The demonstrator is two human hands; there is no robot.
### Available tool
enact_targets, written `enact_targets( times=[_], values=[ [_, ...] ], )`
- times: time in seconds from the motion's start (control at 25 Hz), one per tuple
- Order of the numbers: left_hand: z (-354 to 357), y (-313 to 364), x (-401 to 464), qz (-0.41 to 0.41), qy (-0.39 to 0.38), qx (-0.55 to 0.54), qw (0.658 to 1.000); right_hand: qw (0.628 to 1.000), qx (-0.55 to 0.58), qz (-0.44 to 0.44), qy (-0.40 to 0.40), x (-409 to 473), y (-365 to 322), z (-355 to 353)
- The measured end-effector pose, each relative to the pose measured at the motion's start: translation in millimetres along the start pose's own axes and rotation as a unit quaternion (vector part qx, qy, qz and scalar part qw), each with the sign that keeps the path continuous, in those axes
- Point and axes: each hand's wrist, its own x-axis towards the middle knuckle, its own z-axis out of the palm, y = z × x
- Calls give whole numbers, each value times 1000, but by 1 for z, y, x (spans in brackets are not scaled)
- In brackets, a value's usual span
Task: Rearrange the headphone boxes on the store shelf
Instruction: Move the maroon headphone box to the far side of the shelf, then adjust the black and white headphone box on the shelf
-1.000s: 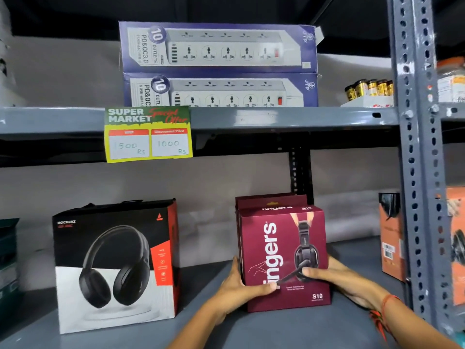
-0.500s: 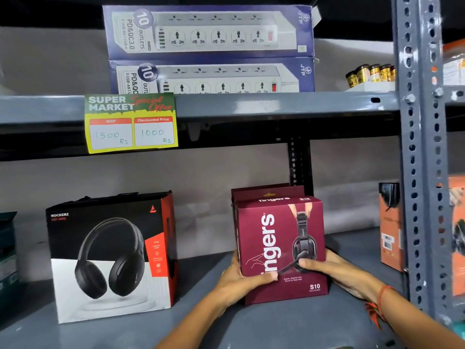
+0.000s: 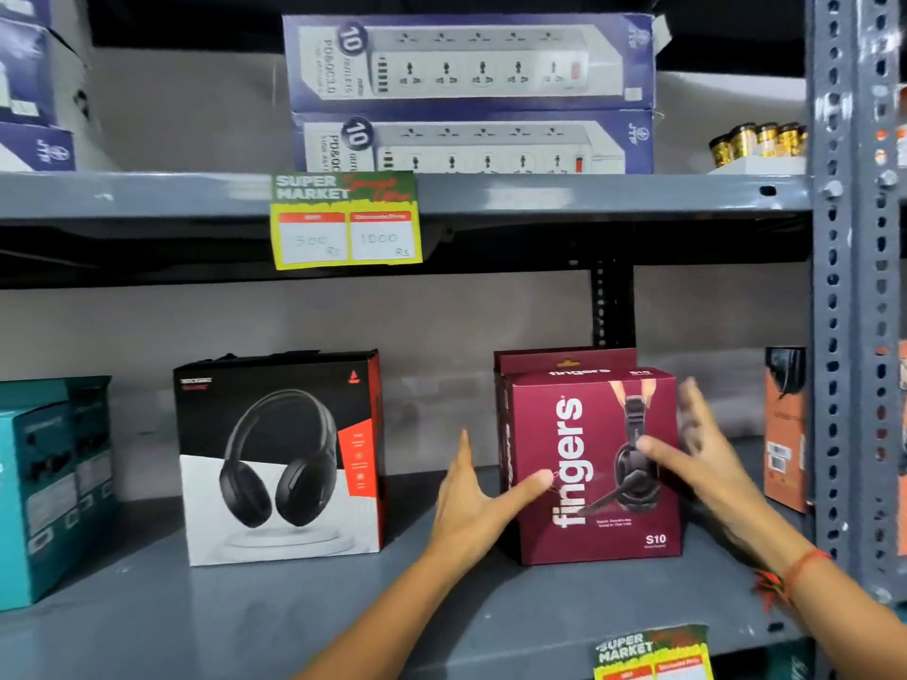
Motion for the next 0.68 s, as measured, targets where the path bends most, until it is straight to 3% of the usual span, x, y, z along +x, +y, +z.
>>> enact_targets(
  times=[0.12, 0.2, 0.28, 0.36, 0.48, 0.6, 0.68],
  values=[
    [-50, 6, -18, 167, 143, 14, 975, 985, -65, -131, 94, -5, -46, 22],
    [-93, 7, -25, 241, 219, 25, 945, 970, -72, -212, 97, -13, -75, 57],
    [-146, 2, -28, 265, 286, 38, 920, 964, -57, -253, 63, -20, -95, 113],
    [-197, -13, -33, 242, 322, 55, 914, 974, -39, -224, 14, -26, -103, 171],
    [-264, -50, -41, 145, 299, 78, 940, 991, -55, -109, -60, -23, -98, 242],
    [-309, -88, -36, 15, 187, 76, 979, 989, -73, -2, -130, -17, -78, 291],
    [-318, -107, -29, -71, 90, 39, 993, 984, -73, 23, -161, -13, -61, 307]
  ],
)
